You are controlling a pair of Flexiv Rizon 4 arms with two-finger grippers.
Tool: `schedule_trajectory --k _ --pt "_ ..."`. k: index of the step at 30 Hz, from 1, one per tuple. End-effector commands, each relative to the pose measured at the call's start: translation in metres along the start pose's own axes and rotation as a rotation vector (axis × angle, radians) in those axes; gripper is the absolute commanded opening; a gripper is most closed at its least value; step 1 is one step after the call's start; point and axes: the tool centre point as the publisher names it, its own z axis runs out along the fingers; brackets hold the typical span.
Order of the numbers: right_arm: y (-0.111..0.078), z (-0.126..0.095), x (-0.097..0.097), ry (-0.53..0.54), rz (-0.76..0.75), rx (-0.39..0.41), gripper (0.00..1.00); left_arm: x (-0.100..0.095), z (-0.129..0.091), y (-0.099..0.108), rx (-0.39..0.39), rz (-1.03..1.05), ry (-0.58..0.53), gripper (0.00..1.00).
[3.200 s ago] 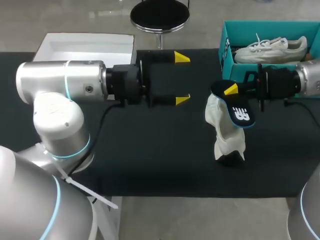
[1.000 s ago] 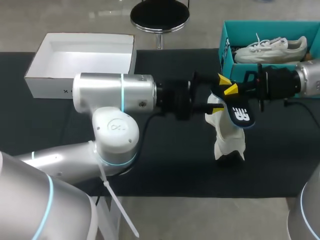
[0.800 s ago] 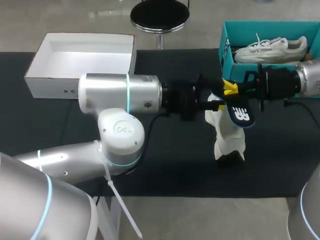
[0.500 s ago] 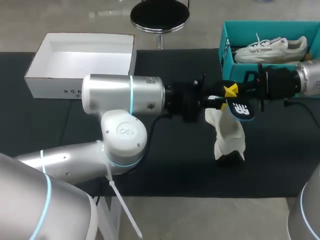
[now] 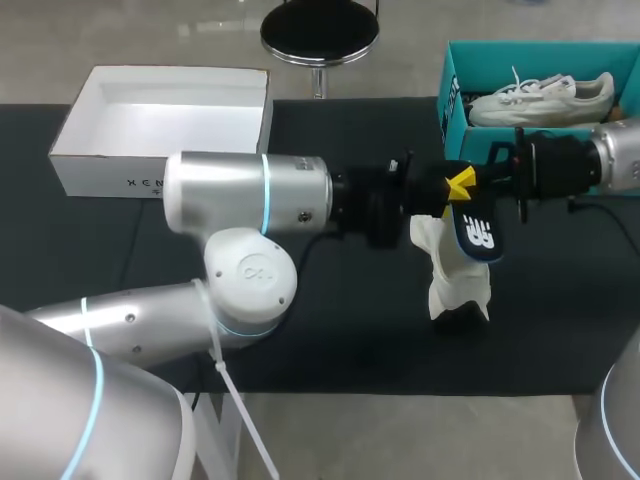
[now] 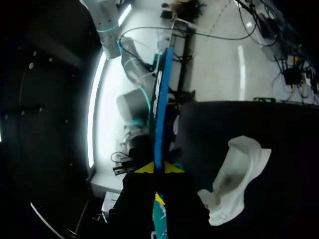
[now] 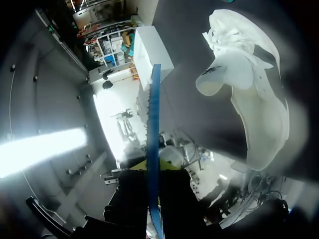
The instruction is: Take the shoe out of the shoebox, open the shoe tongue, remove and reinsert the insole, then place the shoe into the shoebox
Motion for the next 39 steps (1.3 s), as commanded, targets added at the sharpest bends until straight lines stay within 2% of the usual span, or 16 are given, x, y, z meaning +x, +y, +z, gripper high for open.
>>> schedule_trajectory --k 1,2,3,7,11,16,19,21,22,25,28,30,39 --pt "0.0 0.001 -0.001 -0.001 0.001 -0.001 0.33 -0.002 -0.001 0.001 -0.01 0.001 0.007 0.0" --pt "0.0 0.001 -0.001 -0.001 0.001 -0.001 0.54 -0.002 -0.002 0.001 -0.012 0.001 0.008 0.0" --pt "0.0 0.001 -0.001 -0.001 0.001 -0.001 1.0 -0.002 -0.003 0.001 -0.013 0.002 0.008 0.0" --pt "0.0 -0.005 -0.011 0.011 0.047 -0.067 1.0 -0.002 -0.007 0.002 -0.022 0.004 0.012 0.0" --pt "-0.012 -0.026 -0.028 0.03 0.077 -0.212 1.0 -0.004 -0.011 0.003 -0.021 0.007 0.015 0.0" --pt "-0.044 -0.066 -0.058 0.08 0.098 -0.445 1.0 -0.005 -0.017 0.002 -0.016 0.011 0.019 0.0" --pt "-0.066 -0.086 -0.072 0.067 0.073 -0.557 1.0 -0.003 -0.021 0.002 -0.013 0.01 0.026 0.0" --pt "-0.077 -0.094 -0.077 0.017 0.052 -0.6 1.0 -0.003 -0.023 0.002 -0.012 0.008 0.029 0.0" --pt "-0.086 -0.099 -0.079 -0.027 -0.034 -0.63 1.0 -0.003 -0.024 0.002 -0.011 0.007 0.03 0.0" --pt "-0.105 -0.107 -0.077 -0.189 -0.218 -0.634 1.0 -0.003 -0.027 0.001 -0.01 0.005 0.033 0.0" --pt "-0.114 -0.112 -0.066 -0.267 -0.206 -0.578 1.0 -0.004 -0.03 0.001 -0.008 0.002 0.034 0.0" --pt "-0.113 -0.114 -0.055 -0.246 -0.143 -0.53 1.0 -0.005 -0.032 0.001 -0.006 0.001 0.035 0.0" --pt "-0.113 -0.114 -0.055 -0.246 -0.143 -0.53 1.0 -0.012 -0.04 0.002 -0.006 -0.005 0.046 0.0"
